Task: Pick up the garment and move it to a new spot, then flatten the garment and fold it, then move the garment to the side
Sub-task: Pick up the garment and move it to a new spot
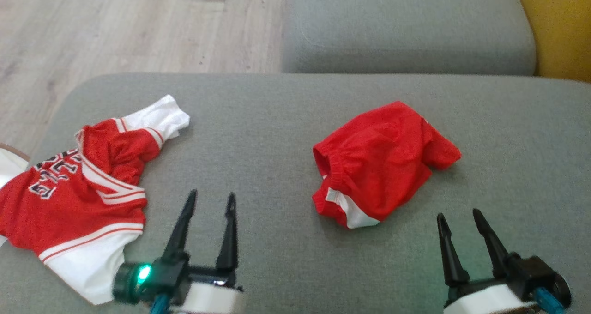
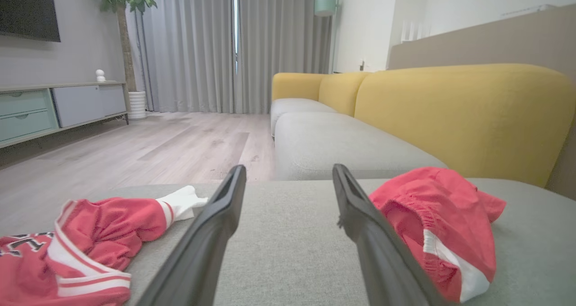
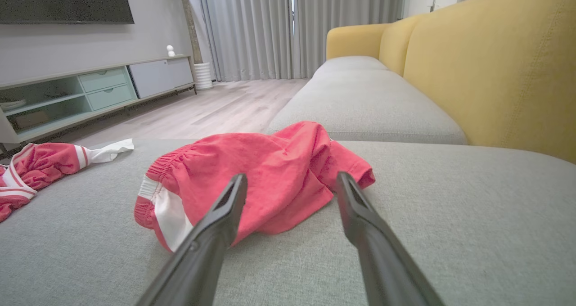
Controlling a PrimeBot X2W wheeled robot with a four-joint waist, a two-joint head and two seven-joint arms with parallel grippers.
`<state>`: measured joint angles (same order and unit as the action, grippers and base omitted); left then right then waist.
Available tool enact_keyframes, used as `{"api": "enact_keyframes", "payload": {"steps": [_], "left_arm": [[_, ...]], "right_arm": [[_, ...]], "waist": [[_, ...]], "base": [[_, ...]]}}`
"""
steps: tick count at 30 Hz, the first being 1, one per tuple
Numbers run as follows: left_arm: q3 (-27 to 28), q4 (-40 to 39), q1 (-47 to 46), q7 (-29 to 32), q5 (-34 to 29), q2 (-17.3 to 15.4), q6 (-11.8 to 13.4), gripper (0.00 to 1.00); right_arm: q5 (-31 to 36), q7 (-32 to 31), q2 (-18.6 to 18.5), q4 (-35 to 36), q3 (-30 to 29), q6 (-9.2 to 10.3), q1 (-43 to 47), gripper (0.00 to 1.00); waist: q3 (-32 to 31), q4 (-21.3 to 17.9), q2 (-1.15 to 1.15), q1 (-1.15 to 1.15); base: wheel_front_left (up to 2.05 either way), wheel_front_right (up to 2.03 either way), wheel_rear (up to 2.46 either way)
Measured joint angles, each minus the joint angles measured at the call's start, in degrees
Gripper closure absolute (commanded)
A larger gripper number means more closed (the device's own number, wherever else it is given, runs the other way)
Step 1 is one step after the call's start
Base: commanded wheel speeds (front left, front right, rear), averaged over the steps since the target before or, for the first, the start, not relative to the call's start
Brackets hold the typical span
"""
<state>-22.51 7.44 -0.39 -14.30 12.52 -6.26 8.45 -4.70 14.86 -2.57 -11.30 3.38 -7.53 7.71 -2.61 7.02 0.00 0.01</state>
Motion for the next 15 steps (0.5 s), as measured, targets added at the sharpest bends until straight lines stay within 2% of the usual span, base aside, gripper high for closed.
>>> {"api": "enact_keyframes", "payload": {"steps": [3, 7, 10, 15], "left_arm": [[2.89, -3.53, 4.33, -0.15, -1.2, 0.13, 0.0, 0.0], [6.06, -3.46, 8.89, -0.15, -2.29, 0.26, -1.76, 0.0], [7.71, -2.74, 9.32, -0.15, -3.24, 0.73, -3.34, 0.0], [9.49, -2.63, 9.32, -0.15, -4.63, 1.6, -4.63, 0.0]], "right_arm": [[-0.37, 0.0, 0.0, 0.65, -0.45, 0.0, 1.55, 0.0], [-1.54, 0.0, 0.09, 1.34, -0.93, 0.0, 2.74, 0.0], [-2.32, 0.0, 0.09, 2.04, -2.05, 0.0, 2.85, 0.0], [-2.54, 0.0, 0.09, 2.79, -2.25, 0.0, 5.28, 0.0]], "waist": [[-0.89, 0.9, 0.0, 0.01], [-1.47, 1.18, 0.0, 0.0], [-1.7, 1.07, 0.0, 0.0], [-1.92, 0.72, 0.0, 0.0]], "base": [[0.0, 0.0, 0.0], [0.0, 0.0, 0.0], [0.0, 0.0, 0.0], [0.0, 0.0, 0.0]]}}
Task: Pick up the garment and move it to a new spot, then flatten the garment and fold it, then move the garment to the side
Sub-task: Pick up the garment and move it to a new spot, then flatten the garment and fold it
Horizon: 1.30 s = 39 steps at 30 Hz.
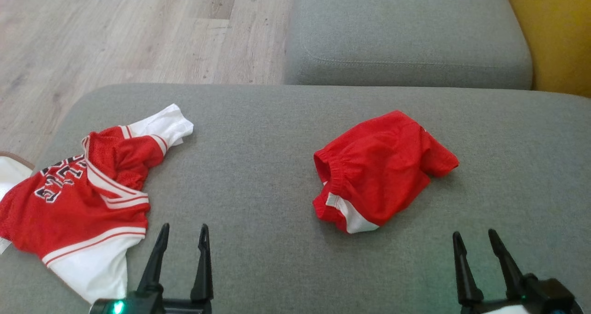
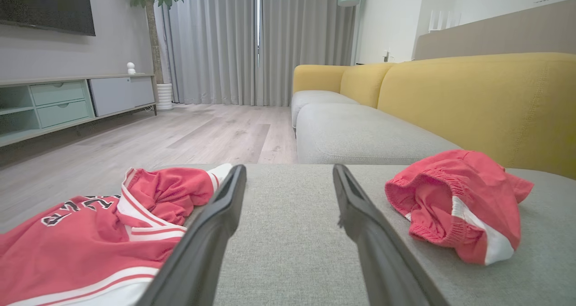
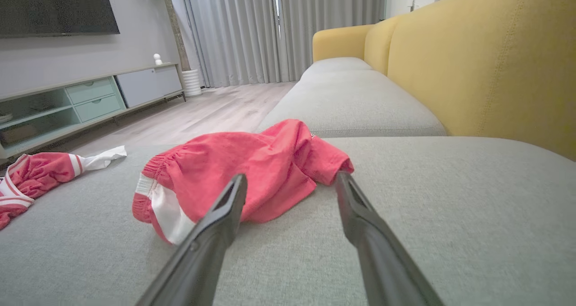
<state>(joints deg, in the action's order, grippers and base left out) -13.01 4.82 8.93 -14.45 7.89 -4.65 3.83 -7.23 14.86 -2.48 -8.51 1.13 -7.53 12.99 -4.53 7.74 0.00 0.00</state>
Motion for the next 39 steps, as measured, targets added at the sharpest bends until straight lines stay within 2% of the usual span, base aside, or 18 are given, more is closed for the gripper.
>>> {"api": "enact_keyframes", "payload": {"steps": [11, 29, 31, 35, 39], "left_arm": [[1.55, 0.4, 0.03, 0.0, -1.01, 0.96, -1.85, 0.0], [1.05, 0.93, -0.21, 0.0, -1.08, 1.38, -2.36, 0.0], [0.05, 2.21, -0.64, 0.0, 0.03, 1.38, -3.0, 0.0], [-3.04, 7.19, -3.77, 0.0, 2.36, 1.38, -6.69, 0.0], [-6.83, 13.67, -10.52, 0.07, 3.23, 1.46, -8.11, 0.0]], "right_arm": [[0.0, 0.0, 0.01, 0.54, 0.15, 0.0, 0.57, 0.0], [0.25, 0.0, 0.01, 0.79, 0.83, 0.0, 0.51, 0.0], [0.25, 0.0, 0.01, 0.98, 0.88, 0.0, 0.48, 0.0], [0.25, 0.0, 0.01, 1.02, 1.29, 0.0, 0.17, 0.0], [0.26, 0.0, 0.01, 1.03, 2.09, 0.0, -0.92, 0.0]], "waist": [[0.81, -0.62, 0.0, -0.01], [1.82, -1.91, 0.0, -0.01], [2.22, -2.06, 0.0, -0.01], [3.29, -2.63, 0.0, -0.01], [4.59, -3.51, 0.0, -0.01]], "base": [[0.0, 0.0, 0.0], [0.0, 0.0, 0.0], [0.0, 0.0, 0.0], [0.0, 0.0, 0.0], [0.0, 0.0, 0.0]]}}
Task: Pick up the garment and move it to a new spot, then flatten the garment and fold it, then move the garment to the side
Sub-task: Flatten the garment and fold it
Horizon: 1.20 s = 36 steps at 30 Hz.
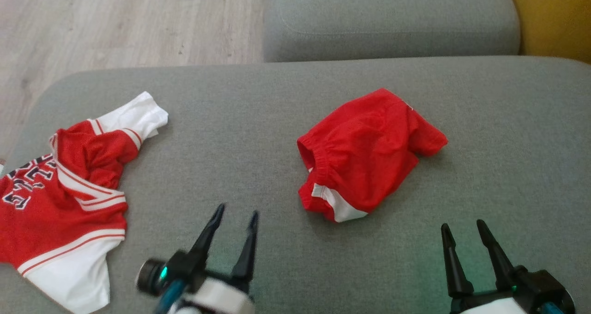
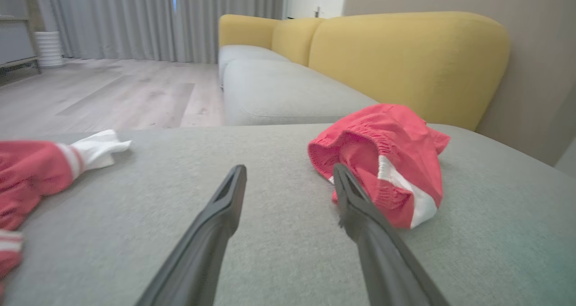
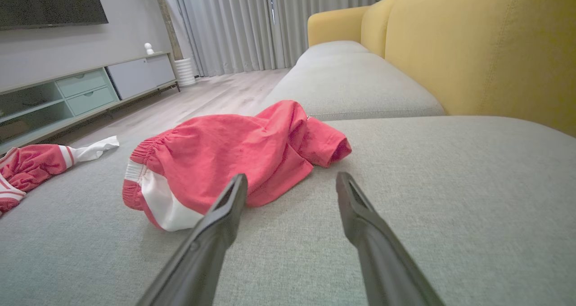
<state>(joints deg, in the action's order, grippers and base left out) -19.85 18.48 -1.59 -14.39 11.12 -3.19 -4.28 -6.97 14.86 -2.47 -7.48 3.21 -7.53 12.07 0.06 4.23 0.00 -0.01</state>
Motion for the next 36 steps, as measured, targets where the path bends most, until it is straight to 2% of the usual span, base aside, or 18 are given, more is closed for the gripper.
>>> {"api": "enact_keyframes", "payload": {"steps": [8, 16, 24, 25, 26, 27, 28, 29, 36], "left_arm": [[-8.33, 7.1, -11.68, 9.16, 5.72, 0.24, -2.36, 0.0], [-13.06, 8.46, -16.93, 13.07, 9.53, 0.26, -2.87, 0.0], [-15.24, 10.29, -17.21, 13.55, 12.61, -0.1, -2.87, 0.0], [-15.47, 10.6, -17.34, 13.48, 12.72, -0.11, -2.88, 0.29], [-15.64, 10.76, -17.53, 12.94, 12.98, -0.12, -2.88, 0.54], [-15.67, 10.89, -17.83, 12.3, 13.23, -0.11, -2.88, 0.59], [-15.81, 11.09, -18.31, 12.21, 13.58, -0.13, -2.88, 0.88], [-15.91, 11.33, -18.76, 11.77, 13.81, -0.13, -2.88, 1.0], [-19.84, 13.73, -20.41, 11.1, 16.88, -0.6, -2.89, 1.0]], "right_arm": [[0.64, 0.0, 0.0, 0.01, 0.4, 0.0, -1.55, 0.0], [1.0, 0.0, -0.01, -0.02, 0.89, 0.0, -3.42, 0.0], [1.0, 0.0, -0.01, -0.07, 1.44, 0.0, -3.46, 0.0], [1.0, 0.0, -0.01, -0.08, 1.47, 0.0, -3.47, 0.0], [1.0, 0.0, -0.01, -0.09, 1.55, 0.0, -3.53, 0.0], [1.0, 0.0, -0.01, -0.09, 1.58, 0.0, -3.6, 0.0], [1.0, 0.0, -0.01, -0.1, 1.64, 0.0, -3.7, 0.0], [1.0, 0.0, -0.01, -0.14, 1.71, 0.0, -3.88, 0.0], [1.0, 0.0, -0.01, -0.48, 2.2, 0.0, -4.45, 0.0]], "waist": [[3.02, -1.67, 0.0, -0.01], [5.32, -3.85, 0.0, 0.0], [5.99, -5.82, 0.0, 0.0], [6.02, -6.03, 0.0, 0.0], [6.06, -6.24, 0.0, 0.01], [6.11, -6.42, 0.0, 0.01], [6.15, -6.6, 0.0, 0.01], [6.18, -6.76, 0.0, 0.0], [5.92, -7.92, 0.0, 0.01]], "base": [[0.0, 0.0, 0.0], [0.0, 0.0, 0.0], [0.0, 0.0, 0.0], [0.0, 0.0, 0.0], [0.0, 0.0, 0.0], [0.0, 0.0, 0.0], [0.0, 0.0, 0.0], [0.0, 0.0, 0.0], [0.0, 0.0, 0.0]]}}
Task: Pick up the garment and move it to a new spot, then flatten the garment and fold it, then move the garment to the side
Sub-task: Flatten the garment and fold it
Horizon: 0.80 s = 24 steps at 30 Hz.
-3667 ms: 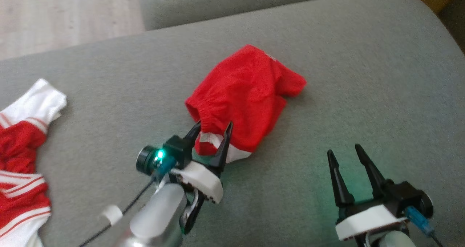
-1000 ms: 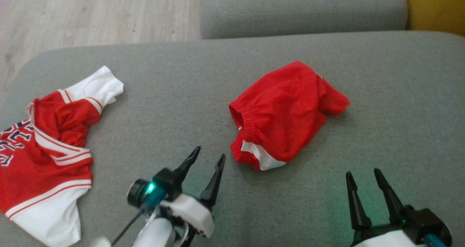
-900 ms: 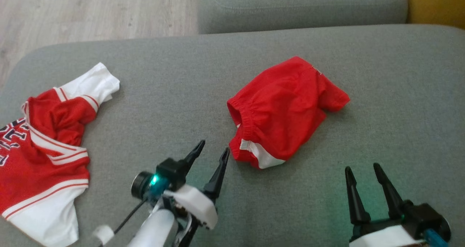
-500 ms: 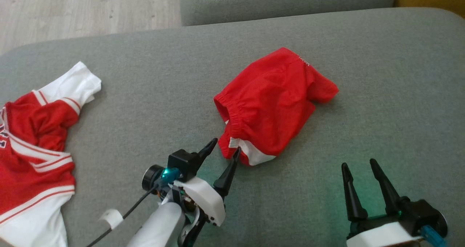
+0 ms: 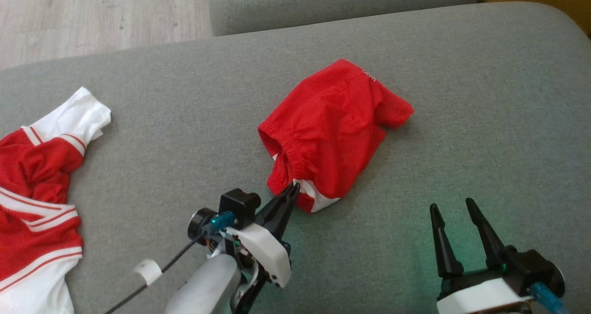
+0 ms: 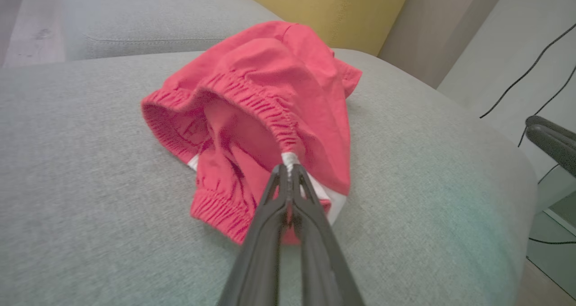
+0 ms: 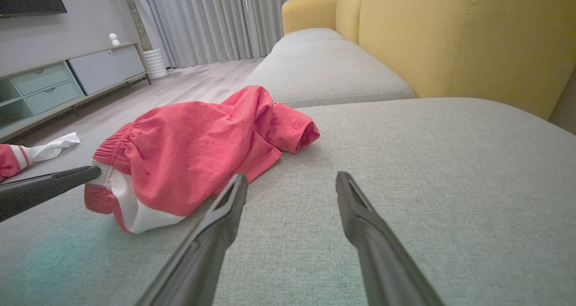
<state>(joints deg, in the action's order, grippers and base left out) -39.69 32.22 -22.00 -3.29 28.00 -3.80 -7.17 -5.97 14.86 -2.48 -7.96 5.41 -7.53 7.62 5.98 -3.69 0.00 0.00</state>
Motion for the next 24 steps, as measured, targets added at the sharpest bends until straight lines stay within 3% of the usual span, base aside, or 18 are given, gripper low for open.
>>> {"api": "enact_keyframes", "payload": {"steps": [11, 20, 24], "left_arm": [[-13.7, -5.52, -4.21, -1.23, 6.1, -2.7, -0.41, 1.0], [-19.25, -11.21, -27.1, -0.32, 12.61, -3.01, -0.41, 1.0], [-16.63, -11.21, -36.2, -1.4, 14.7, -3.67, -0.41, 1.0]], "right_arm": [[-1.36, 0.0, -0.01, -0.96, 1.98, 0.0, -0.04, 0.0], [-3.14, 0.0, -0.02, -1.12, 3.01, 0.0, -0.07, 0.0], [-3.49, 0.0, -0.02, -0.97, 3.21, 0.0, -0.04, 0.0]], "waist": [[-1.86, -2.51, 0.0, 0.0], [-3.11, -8.17, 0.0, 0.0], [-3.98, -9.93, 0.0, 0.0]], "base": [[0.0, 0.0, 0.0], [0.0, 0.0, 0.0], [0.0, 0.0, 0.0]]}}
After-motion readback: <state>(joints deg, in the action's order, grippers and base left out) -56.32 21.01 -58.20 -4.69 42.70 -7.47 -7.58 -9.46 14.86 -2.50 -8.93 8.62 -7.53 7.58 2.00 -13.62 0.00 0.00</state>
